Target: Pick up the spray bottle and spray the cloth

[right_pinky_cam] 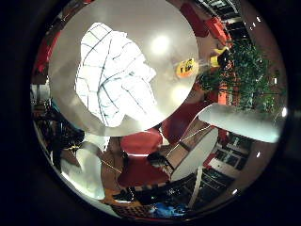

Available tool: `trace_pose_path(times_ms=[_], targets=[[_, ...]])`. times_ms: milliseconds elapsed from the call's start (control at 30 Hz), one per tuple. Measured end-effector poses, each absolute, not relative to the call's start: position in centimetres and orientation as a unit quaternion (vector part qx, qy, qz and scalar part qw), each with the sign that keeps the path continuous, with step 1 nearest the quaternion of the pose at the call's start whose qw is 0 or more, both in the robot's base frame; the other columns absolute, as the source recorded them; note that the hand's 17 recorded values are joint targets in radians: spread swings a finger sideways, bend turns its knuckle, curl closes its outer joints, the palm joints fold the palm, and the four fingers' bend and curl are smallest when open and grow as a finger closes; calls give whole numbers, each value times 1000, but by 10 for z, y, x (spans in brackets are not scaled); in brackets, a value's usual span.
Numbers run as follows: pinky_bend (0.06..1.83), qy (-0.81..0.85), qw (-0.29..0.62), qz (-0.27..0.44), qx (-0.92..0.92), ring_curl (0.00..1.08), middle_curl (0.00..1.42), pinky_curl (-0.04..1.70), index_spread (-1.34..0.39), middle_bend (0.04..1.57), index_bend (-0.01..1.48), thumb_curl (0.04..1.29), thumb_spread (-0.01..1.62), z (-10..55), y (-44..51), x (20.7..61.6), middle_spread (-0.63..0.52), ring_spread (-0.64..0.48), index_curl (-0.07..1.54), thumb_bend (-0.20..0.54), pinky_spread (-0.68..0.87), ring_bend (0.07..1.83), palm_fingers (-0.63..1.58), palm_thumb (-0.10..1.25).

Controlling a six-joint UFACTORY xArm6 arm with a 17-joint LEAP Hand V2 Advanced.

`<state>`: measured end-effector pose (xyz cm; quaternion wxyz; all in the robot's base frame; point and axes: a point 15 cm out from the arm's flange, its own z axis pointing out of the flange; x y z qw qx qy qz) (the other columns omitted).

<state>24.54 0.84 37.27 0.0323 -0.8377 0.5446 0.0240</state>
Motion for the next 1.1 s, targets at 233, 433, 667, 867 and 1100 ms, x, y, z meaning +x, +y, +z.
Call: trace_pose_path(times_ms=[233,433,667,867,1100], targets=[[313,619,116,20,-776,172,310,303,-291,211,186,304,989,390,-23,247,150,270,359,-25,491,182,196,561],[311,664,210,9,-717,191,317,301,-293,208,167,303,987,400,-69,250,114,250,336,-28,496,205,254,555],[318,691,314,-20,-651,220,324,299,-291,211,157,300,978,397,-133,254,98,242,301,-28,487,236,266,540],[330,702,417,-8,-578,235,330,299,-285,229,155,299,982,352,-167,251,81,232,280,-27,473,276,278,542],[352,701,465,26,-539,242,336,299,-263,247,149,296,974,307,-197,247,67,231,265,-28,464,310,245,537]])
